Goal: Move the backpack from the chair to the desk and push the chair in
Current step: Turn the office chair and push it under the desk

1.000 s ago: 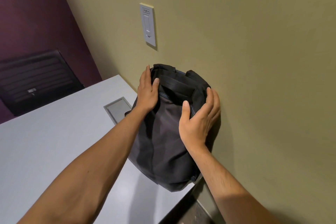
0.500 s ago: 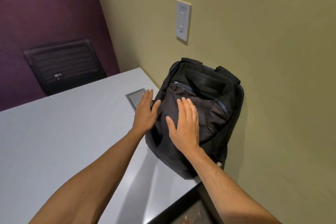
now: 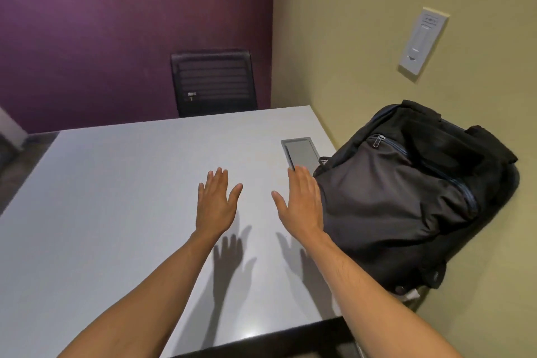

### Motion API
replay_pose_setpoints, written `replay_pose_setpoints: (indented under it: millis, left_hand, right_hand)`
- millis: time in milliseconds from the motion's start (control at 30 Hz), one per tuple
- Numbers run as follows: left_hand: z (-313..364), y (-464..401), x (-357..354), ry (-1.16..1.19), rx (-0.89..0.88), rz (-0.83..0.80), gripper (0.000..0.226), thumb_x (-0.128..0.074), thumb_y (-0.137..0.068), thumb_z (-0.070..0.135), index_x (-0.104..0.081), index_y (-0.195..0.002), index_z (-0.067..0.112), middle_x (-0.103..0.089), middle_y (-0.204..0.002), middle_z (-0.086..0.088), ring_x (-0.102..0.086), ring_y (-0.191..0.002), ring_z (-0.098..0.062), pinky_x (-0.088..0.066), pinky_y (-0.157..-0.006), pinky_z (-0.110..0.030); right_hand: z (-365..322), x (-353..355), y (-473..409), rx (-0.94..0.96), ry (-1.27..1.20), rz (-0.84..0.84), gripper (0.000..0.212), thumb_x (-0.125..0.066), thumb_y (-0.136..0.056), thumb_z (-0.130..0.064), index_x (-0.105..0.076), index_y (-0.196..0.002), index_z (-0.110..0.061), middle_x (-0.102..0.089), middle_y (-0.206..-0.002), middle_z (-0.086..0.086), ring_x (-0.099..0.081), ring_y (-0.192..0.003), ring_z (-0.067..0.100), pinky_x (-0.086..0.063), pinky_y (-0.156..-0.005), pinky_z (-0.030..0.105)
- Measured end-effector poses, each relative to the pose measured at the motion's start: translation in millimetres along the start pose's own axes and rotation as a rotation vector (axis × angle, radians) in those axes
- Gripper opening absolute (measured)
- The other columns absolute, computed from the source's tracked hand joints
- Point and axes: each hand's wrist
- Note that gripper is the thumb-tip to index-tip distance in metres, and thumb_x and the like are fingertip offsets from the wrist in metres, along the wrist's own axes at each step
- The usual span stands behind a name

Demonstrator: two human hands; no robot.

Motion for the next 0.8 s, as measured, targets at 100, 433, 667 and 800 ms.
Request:
replay_pose_setpoints:
  millis: [100,433,667,800]
  left_hand:
    - [-36,15,23,-0.052,0.079,0.035,0.069,-0.026,-0.099,0.056,-0.02,-0.154,0.015,-0.015,-0.163,-0.002,-0.001,-0.15,-0.015,0.002,-0.122,-0.038]
    - [-114,74,78,-0.133,0.342,0.152,0.073,-0.021,-0.098,0.058,-0.015,-0.154,0.013,-0.01,-0.164,-0.002,0.003,-0.15,-0.015,0.004,-0.122,-0.038]
    - [-138,136,103,-0.129,0.546,0.267,0.074,-0.02,-0.097,0.058,-0.011,-0.155,0.013,-0.007,-0.164,-0.004,0.006,-0.15,-0.015,0.005,-0.122,-0.04]
    - [-148,182,122,-0.19,0.684,0.338,0.076,-0.017,-0.095,0.06,-0.011,-0.154,0.013,-0.007,-0.164,-0.004,0.005,-0.15,-0.017,0.006,-0.121,-0.039]
  right_hand:
    - [-25,-19,-6,0.067,-0.046,-0.062,0.068,-0.035,-0.099,-0.05,-0.018,-0.152,-0.011,-0.014,-0.162,0.008,-0.005,-0.15,0.023,-0.004,-0.121,0.04]
    - [-106,-67,-14,0.288,-0.101,-0.228,0.069,-0.031,-0.099,-0.053,-0.015,-0.154,-0.013,-0.01,-0.163,0.004,-0.001,-0.15,0.019,-0.001,-0.121,0.038]
    - [-162,-96,0,0.506,-0.149,-0.358,0.07,-0.031,-0.099,-0.054,-0.017,-0.153,-0.013,-0.012,-0.163,0.005,-0.002,-0.15,0.019,-0.003,-0.122,0.039]
    - [-198,-110,17,0.658,-0.193,-0.431,0.069,-0.032,-0.099,-0.054,-0.017,-0.153,-0.013,-0.013,-0.163,0.005,-0.003,-0.15,0.019,-0.004,-0.121,0.038]
Point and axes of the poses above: each hand's wrist, its own y-axis away from the middle knuckle, its own x-axis out of the back of the hand, z = x × y
